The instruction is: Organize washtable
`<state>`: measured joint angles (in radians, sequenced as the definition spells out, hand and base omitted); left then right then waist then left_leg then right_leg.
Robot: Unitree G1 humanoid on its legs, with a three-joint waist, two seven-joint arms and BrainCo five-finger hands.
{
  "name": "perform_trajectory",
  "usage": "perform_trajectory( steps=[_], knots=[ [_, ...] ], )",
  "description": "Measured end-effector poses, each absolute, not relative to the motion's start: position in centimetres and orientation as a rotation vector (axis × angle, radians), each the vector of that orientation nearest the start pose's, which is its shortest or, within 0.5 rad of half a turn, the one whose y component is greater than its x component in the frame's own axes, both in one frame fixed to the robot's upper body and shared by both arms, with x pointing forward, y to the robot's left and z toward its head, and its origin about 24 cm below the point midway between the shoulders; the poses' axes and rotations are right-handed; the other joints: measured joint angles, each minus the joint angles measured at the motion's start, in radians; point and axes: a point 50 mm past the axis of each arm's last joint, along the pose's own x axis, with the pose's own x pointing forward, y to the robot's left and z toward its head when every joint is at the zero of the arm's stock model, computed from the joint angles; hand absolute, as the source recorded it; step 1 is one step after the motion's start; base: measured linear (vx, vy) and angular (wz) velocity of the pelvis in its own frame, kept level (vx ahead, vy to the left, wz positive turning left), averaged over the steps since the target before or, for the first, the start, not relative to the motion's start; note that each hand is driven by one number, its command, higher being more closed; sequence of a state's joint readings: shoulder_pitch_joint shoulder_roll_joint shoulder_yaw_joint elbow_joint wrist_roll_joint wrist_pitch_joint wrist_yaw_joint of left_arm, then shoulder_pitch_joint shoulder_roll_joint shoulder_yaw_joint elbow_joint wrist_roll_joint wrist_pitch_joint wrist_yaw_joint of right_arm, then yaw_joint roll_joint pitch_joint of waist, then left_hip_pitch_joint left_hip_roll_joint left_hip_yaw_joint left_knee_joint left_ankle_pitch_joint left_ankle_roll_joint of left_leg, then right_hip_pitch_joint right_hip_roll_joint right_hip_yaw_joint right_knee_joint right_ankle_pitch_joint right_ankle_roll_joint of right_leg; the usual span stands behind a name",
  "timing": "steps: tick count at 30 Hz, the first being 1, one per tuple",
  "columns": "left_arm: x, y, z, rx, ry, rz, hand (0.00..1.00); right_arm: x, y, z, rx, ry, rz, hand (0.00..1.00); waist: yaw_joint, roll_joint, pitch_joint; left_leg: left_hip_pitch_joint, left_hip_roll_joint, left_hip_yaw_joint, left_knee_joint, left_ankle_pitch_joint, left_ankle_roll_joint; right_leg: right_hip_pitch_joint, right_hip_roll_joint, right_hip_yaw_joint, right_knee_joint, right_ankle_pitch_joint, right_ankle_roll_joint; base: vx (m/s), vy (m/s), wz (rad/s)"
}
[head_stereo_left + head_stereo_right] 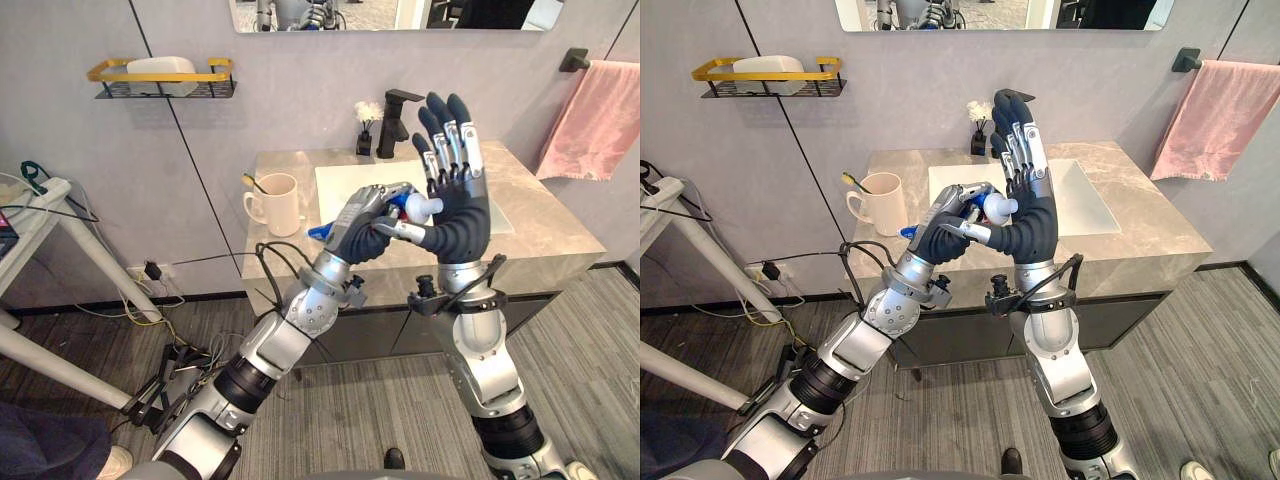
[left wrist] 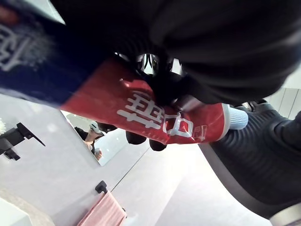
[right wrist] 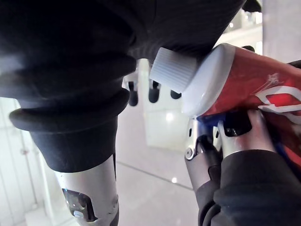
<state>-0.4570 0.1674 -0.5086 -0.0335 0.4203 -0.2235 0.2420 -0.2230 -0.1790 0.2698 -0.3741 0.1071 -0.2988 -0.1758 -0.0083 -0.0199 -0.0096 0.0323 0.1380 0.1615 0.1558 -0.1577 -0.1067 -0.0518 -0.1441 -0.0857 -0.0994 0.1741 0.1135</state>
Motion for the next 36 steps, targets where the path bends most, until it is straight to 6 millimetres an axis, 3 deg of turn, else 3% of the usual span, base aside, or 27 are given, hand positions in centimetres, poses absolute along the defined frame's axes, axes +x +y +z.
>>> perform_trajectory(
  steps=[3, 6, 7, 9, 13, 16, 36],
  knots=[
    [27.0, 2.9, 16.5, 0.498, -0.819, -0.358, 1.00, 23.8, -10.2, 19.5, 0.081, -0.835, 0.225, 0.00, 0.000, 0.000, 0.000, 0.000, 0.000, -0.001, 0.000, 0.000, 0.000, 0.000, 0.000, -0.001, 0.000, 0.000, 0.000, 0.00, 0.000, 0.00],
    [26.4, 3.0, 16.7, 0.494, -0.829, -0.374, 1.00, 24.1, -11.4, 19.4, 0.060, -0.834, 0.185, 0.00, -0.001, 0.000, 0.001, -0.029, -0.003, -0.027, -0.004, 0.004, 0.004, -0.001, -0.006, -0.027, 0.000, -0.002, -0.001, 0.00, -0.003, 0.27],
    [24.6, 3.6, 17.2, 0.265, -0.766, -0.469, 1.00, 24.5, -13.1, 19.5, 0.035, -0.831, 0.148, 0.00, 0.002, 0.000, 0.001, -0.044, -0.007, -0.052, -0.012, 0.013, 0.002, -0.005, -0.011, -0.053, 0.000, -0.006, -0.001, -0.01, -0.009, 0.50],
    [23.9, 4.2, 16.7, 0.030, -0.649, -0.562, 1.00, 24.4, -13.6, 19.6, 0.024, -0.836, 0.160, 0.00, 0.022, -0.002, 0.002, -0.040, -0.008, -0.065, -0.023, 0.030, -0.001, -0.005, -0.011, -0.069, 0.000, -0.007, -0.001, 0.03, -0.020, 0.35],
    [24.2, 4.6, 16.3, -0.104, -0.564, -0.595, 1.00, 25.1, -13.5, 18.5, 0.050, -0.764, 0.143, 0.00, 0.048, -0.003, 0.003, -0.040, -0.012, -0.076, -0.037, 0.043, -0.001, -0.003, -0.015, -0.080, 0.000, -0.007, -0.001, -0.02, -0.016, 0.12],
    [24.4, 5.0, 15.9, -0.217, -0.506, -0.607, 1.00, 25.2, -13.9, 18.5, 0.047, -0.755, 0.121, 0.00, 0.048, -0.008, 0.007, -0.040, -0.013, -0.076, -0.041, 0.043, -0.001, -0.002, -0.016, -0.079, 0.000, -0.008, -0.001, -0.04, -0.001, -0.01],
    [25.1, 6.3, 14.6, -0.284, -0.423, -0.547, 1.00, 25.1, -14.0, 18.0, 0.035, -0.731, 0.157, 0.00, 0.048, -0.017, 0.040, -0.020, -0.013, -0.071, -0.051, 0.043, -0.002, 0.008, -0.015, -0.078, 0.000, -0.011, -0.004, 0.00, 0.000, 0.00]
  ],
)
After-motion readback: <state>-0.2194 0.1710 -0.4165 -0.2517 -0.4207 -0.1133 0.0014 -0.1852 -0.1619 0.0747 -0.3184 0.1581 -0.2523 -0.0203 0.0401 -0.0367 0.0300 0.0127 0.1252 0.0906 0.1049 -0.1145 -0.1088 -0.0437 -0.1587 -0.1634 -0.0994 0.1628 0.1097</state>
